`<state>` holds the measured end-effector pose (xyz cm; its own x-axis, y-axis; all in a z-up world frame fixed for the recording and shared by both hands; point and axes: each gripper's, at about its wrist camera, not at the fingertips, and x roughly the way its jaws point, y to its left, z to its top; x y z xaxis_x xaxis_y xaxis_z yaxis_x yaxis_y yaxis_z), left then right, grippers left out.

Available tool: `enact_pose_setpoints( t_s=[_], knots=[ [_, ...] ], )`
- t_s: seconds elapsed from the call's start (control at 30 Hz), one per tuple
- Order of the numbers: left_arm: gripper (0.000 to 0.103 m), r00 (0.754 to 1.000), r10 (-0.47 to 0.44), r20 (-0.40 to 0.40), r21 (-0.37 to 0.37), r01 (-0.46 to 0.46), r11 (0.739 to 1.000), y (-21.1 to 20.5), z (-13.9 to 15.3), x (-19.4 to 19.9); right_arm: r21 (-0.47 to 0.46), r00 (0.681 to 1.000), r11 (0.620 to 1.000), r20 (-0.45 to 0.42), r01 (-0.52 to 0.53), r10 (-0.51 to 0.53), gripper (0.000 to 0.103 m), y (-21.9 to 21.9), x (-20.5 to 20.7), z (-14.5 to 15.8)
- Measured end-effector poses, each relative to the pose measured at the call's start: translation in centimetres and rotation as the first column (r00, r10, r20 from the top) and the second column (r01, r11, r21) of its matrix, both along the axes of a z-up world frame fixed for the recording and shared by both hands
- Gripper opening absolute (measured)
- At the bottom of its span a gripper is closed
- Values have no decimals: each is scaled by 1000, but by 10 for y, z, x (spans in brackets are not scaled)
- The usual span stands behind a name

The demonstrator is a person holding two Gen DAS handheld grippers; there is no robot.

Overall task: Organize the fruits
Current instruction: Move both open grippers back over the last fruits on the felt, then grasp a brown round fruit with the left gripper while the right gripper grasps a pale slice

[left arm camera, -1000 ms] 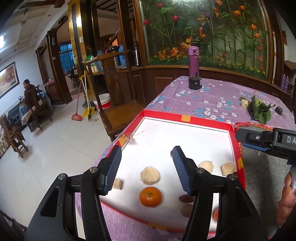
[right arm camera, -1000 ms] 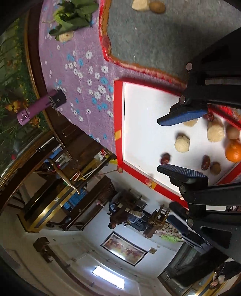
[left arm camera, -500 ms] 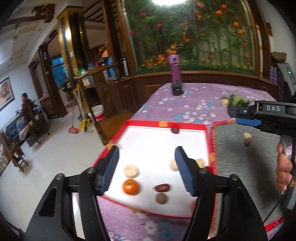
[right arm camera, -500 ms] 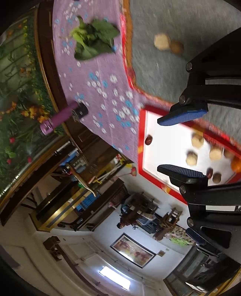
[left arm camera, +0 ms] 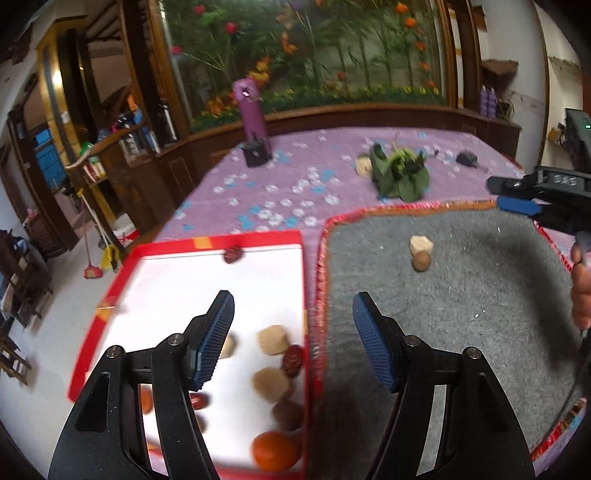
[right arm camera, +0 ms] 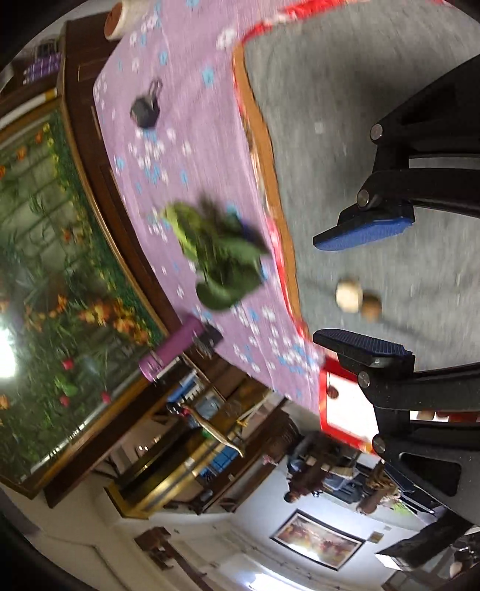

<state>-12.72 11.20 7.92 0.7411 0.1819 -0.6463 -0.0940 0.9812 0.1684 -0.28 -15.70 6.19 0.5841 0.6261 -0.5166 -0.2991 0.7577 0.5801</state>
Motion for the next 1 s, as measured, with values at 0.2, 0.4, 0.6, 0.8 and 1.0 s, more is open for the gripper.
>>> enact_pose_setpoints(
  t_s=[0.2,0.4,0.6,0.8,1.0],
  knots=[
    [67,996,-69,-54,-3,69,998,-25,-17,31,107,995,992,-76,73,-65,44,-39,22,-24],
    [67,989,-118,-90,-15,117,993,-57,-26,58,139,993,989,-115,54,-38,44,-39,28,-28],
    [67,978,-178,-108,-19,177,984,-85,-33,81,117,993,992,-111,49,-36,44,-35,24,-28],
    [57,971,-199,-134,-61,192,979,-95,-44,105,101,992,993,-115,58,-46,44,-35,27,-30],
    [29,962,-216,-165,-80,205,975,-98,-56,111,91,992,993,-114,71,-61,44,-38,28,-31]
  ],
)
